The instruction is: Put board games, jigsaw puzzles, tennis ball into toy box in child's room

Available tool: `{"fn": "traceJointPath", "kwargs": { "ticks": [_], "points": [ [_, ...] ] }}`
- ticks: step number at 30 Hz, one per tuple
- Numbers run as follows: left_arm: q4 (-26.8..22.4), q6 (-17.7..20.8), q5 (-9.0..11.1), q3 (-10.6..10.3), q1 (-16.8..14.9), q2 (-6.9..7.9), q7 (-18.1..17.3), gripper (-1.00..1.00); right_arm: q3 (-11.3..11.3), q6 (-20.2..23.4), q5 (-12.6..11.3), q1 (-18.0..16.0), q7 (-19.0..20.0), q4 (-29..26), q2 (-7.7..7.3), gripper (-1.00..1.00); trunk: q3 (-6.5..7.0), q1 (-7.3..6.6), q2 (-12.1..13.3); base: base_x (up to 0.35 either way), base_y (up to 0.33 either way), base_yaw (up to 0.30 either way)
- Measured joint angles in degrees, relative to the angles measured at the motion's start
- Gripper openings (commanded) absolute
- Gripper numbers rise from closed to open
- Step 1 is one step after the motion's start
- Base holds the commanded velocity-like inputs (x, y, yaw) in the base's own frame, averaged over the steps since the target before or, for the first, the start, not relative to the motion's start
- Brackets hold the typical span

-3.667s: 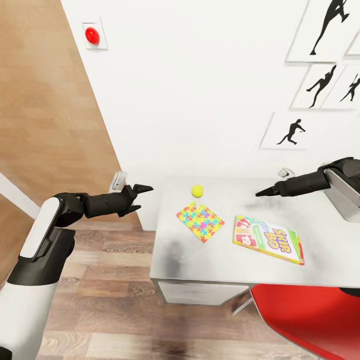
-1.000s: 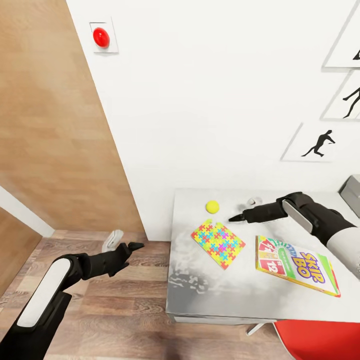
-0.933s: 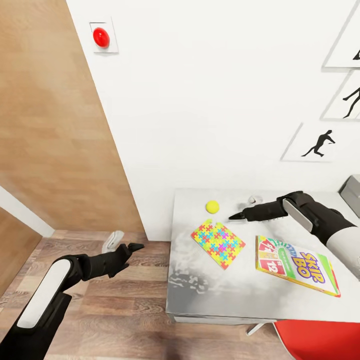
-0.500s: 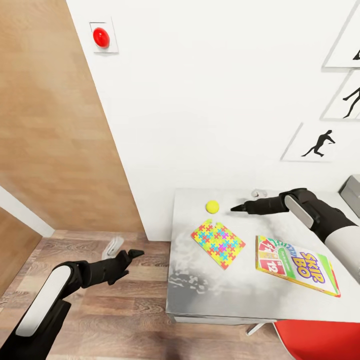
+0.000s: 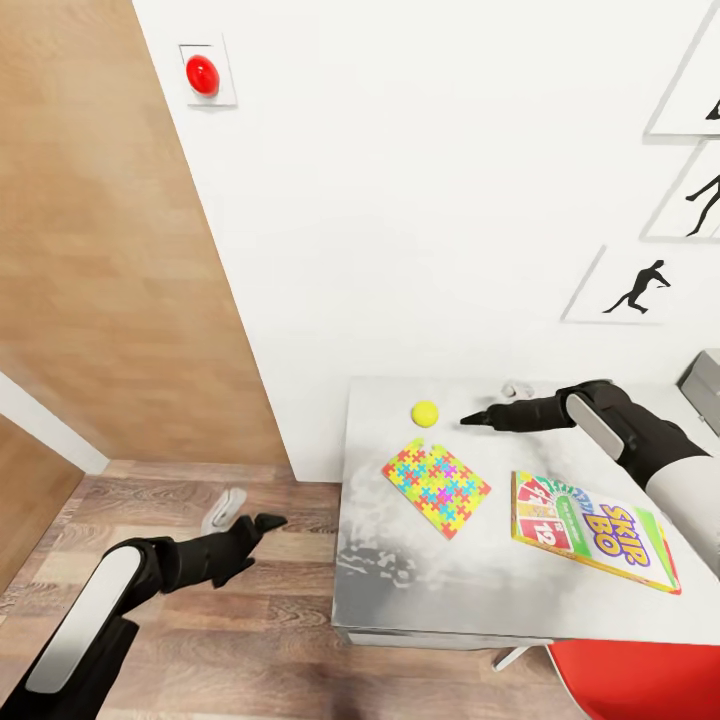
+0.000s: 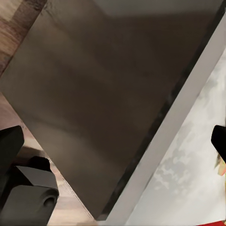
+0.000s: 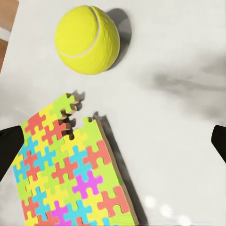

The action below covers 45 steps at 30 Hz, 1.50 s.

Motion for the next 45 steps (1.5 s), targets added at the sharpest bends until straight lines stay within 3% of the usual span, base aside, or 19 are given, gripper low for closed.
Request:
{"fn": "traceJointPath", "kwargs": {
  "ticks": [25,40,45],
  "points": [
    [0.16,-0.07,-1.42,0.25,1.28,0.04,0.00,1.00,-0.13,0.28,0.17,1.49,-0.60,3.34,4.78,1.00,-0.87,0.00,0.00,0.000,0.000,0.000],
    [0.52,-0.07,-1.46,0.27,1.32,0.08,-0.03,1.00,-0.08,2.54,0.11,2.72,-0.59,4.11,4.67,1.00,-1.65,0.00,0.00,0.000,0.000,0.000],
    [0.73,-0.08,-1.45,0.32,1.34,0.08,-0.07,1.00,-0.29,4.12,-1.33,2.81,-0.58,4.32,4.62,1.00,-1.69,-0.01,-0.02,0.000,0.000,0.000]
  ]
}}
